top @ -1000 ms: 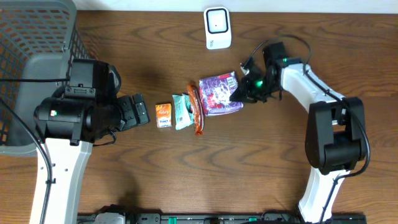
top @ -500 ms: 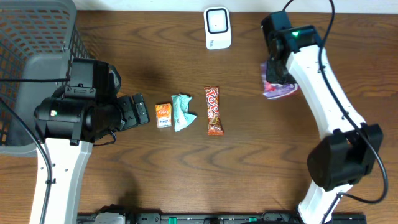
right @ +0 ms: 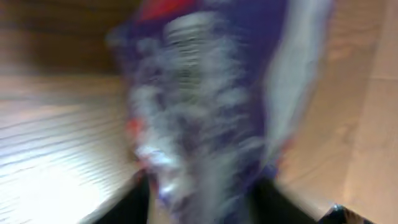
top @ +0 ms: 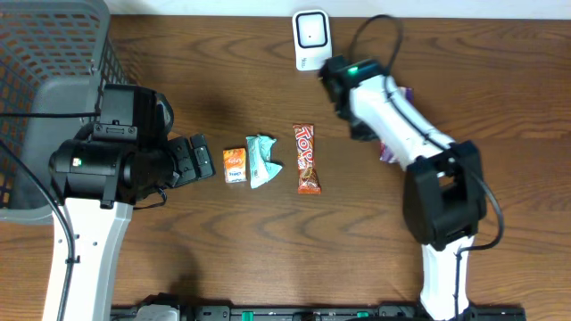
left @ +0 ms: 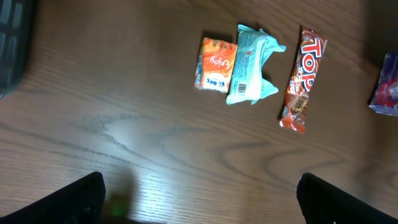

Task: Scan the item barcode
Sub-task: 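Grasp the purple box with the right gripper and lift it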

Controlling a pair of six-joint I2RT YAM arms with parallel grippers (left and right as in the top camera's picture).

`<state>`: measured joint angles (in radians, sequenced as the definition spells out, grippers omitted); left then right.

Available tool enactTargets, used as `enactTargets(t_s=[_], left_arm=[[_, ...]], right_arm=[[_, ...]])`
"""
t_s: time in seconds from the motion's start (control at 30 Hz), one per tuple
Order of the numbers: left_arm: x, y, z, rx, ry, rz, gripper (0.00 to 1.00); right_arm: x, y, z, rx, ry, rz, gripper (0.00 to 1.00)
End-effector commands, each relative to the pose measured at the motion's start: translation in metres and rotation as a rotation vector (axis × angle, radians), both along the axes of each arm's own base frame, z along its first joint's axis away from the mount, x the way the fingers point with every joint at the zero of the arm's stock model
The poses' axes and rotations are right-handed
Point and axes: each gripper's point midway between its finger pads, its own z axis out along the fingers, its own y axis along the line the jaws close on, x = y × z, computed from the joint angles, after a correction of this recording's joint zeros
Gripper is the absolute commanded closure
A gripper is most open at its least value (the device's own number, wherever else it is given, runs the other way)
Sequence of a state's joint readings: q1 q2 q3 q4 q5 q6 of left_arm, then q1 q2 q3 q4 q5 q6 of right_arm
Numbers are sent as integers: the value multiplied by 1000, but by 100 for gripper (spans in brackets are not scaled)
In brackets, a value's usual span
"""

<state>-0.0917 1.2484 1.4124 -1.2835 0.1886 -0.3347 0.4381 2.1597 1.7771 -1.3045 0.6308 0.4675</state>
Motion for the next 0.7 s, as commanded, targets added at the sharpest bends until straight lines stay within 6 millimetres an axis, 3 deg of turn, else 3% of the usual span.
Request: enactTargets(t_s=[0.0,0.1,0.17,0.23,0.27,0.3,0.37,0.47,0.57,0.67], left_arm=[[-1,1,0,6,-1,-15,2],[-1,1,0,5,-1,-16,2],[-1,1,0,5,-1,-16,2],[0,1,0,5,-1,-16,2],[-1,1,0,5,-1,-16,2],[-1,1,0,5,-1,-16,2],[-1,1,0,5,-1,-16,2],[-1,1,0,5,-1,-16,2],[-1,1,0,5,-1,-16,2],[-1,1,0,5,-1,-16,2]], right_arm=[[-11,53,-21,132,69,107,42],[-15,95,-19,268,75,162,41],[-13,118,-8,349,77,201,39],[-11,140,11,444,91,264,20],[-10,147,22,476,94,290,1],[-6,151,41,514,86,316,1],[0,148,64,542,68,331,1],[9,125,87,544,51,319,1],[13,92,90,583,95,280,1],[10,67,82,727,188,272,1]])
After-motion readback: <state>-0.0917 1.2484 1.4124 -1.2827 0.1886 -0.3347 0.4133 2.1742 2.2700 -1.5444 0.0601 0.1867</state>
